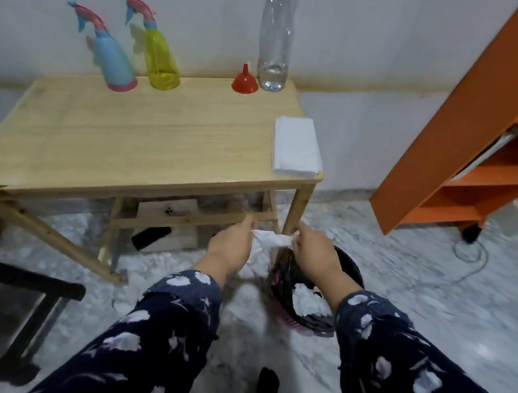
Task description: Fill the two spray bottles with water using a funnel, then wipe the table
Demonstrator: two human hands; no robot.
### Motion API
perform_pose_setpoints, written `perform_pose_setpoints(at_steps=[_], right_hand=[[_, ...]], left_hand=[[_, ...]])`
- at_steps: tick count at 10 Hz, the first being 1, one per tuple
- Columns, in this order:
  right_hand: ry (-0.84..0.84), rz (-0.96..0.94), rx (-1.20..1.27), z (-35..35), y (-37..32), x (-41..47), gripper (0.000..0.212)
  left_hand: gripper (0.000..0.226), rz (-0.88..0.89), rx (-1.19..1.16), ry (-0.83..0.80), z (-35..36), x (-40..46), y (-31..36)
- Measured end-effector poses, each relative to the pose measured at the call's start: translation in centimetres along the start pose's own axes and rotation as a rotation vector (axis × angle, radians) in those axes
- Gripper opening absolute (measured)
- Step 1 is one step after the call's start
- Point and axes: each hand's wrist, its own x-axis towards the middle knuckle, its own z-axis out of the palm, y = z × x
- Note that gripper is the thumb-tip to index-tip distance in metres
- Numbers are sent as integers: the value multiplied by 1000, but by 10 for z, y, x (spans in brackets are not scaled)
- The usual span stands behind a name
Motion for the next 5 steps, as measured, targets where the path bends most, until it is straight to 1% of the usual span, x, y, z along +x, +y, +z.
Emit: perform_pose_setpoints(at_steps=[1, 2, 3, 4, 5], right_hand=[[69, 138, 94, -10, 36, -24, 11], [80, 267, 161, -17, 74, -37, 14], [86, 333, 212, -21, 111, -40, 15], [-59, 344, 230, -25, 140, -42, 42], [-118, 348, 263, -30, 164, -36, 50]], left_hand=[[14, 65, -71, -68, 24, 1, 39], [14, 69, -116, -157, 53, 7, 74], [29, 106, -127, -206, 74, 20, 103], [57, 166, -37, -401, 86, 29, 121], [71, 70, -3, -578, 91, 41, 132]])
